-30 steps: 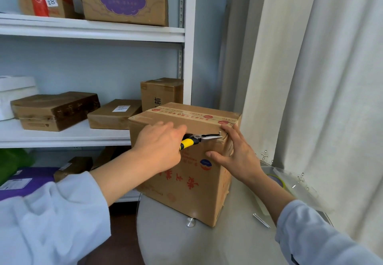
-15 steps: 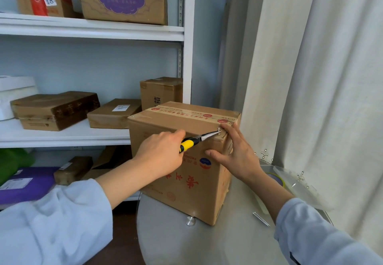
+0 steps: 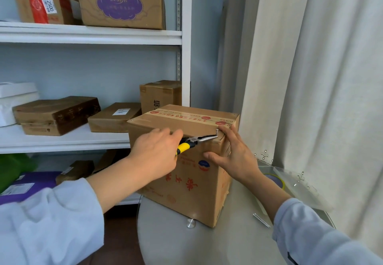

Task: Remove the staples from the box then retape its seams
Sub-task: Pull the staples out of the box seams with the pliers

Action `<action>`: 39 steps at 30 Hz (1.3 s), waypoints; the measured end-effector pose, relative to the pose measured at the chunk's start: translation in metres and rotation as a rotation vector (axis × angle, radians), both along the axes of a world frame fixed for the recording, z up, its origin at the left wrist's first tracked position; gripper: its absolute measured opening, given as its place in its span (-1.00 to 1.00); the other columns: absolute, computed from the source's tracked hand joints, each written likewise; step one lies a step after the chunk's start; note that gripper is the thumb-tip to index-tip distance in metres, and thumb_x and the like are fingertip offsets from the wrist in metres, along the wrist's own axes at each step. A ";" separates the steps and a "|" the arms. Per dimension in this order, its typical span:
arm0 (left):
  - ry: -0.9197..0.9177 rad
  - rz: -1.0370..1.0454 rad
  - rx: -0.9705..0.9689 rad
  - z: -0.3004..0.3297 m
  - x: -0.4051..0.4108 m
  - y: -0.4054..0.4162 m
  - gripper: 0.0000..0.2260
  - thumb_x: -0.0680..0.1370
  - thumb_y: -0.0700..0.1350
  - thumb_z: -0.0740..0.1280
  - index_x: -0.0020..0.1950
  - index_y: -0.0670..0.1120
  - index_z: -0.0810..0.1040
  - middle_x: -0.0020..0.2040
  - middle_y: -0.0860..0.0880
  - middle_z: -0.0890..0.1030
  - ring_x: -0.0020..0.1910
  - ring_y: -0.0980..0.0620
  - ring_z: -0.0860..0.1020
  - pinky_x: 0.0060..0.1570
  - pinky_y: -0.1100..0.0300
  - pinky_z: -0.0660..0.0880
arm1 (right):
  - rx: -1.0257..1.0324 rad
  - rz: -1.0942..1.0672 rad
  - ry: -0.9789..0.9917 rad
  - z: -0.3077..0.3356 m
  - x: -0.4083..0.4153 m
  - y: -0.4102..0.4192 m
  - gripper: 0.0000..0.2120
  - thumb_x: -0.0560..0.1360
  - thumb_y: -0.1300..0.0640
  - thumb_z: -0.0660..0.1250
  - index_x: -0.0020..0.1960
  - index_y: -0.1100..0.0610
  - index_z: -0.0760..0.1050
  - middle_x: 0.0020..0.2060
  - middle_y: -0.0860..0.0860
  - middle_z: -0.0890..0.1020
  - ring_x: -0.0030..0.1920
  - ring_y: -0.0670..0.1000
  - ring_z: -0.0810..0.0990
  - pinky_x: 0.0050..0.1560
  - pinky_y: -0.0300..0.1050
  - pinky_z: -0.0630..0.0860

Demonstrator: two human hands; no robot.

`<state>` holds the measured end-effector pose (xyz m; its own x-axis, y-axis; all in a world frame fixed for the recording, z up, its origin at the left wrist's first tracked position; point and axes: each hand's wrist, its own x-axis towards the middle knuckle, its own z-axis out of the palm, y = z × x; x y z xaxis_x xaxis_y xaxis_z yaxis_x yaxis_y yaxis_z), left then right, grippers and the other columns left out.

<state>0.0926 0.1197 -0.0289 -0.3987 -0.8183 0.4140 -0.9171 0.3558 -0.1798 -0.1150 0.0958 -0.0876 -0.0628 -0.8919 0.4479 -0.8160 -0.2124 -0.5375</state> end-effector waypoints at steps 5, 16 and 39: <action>-0.019 -0.029 -0.006 0.005 0.002 -0.004 -0.84 0.56 -0.08 0.22 0.13 -0.01 0.35 -0.15 0.01 0.43 -0.19 -0.04 0.42 -0.30 0.14 0.35 | 0.009 -0.004 -0.001 0.002 0.001 0.002 -0.20 0.37 -0.28 0.39 0.48 -0.19 0.08 0.55 -0.12 0.01 0.45 0.08 0.30 0.24 0.13 0.45; 0.160 -0.024 0.047 -0.024 0.000 -0.003 -0.84 0.58 0.03 0.22 0.09 0.01 0.33 -0.15 0.04 0.46 -0.21 -0.02 0.46 -0.32 0.14 0.36 | 0.001 -0.007 -0.005 0.001 0.003 0.003 -0.21 0.38 -0.27 0.40 0.48 -0.19 0.09 0.55 -0.14 0.02 0.44 0.09 0.32 0.22 0.11 0.47; 0.203 -0.017 0.150 -0.008 0.002 -0.009 -0.85 0.58 0.11 0.21 0.06 0.09 0.45 -0.17 0.02 0.55 -0.22 -0.04 0.53 -0.28 0.14 0.48 | 0.007 -0.001 -0.013 0.001 0.002 -0.001 -0.20 0.37 -0.29 0.39 0.48 -0.18 0.09 0.55 -0.13 0.03 0.44 0.09 0.31 0.24 0.13 0.46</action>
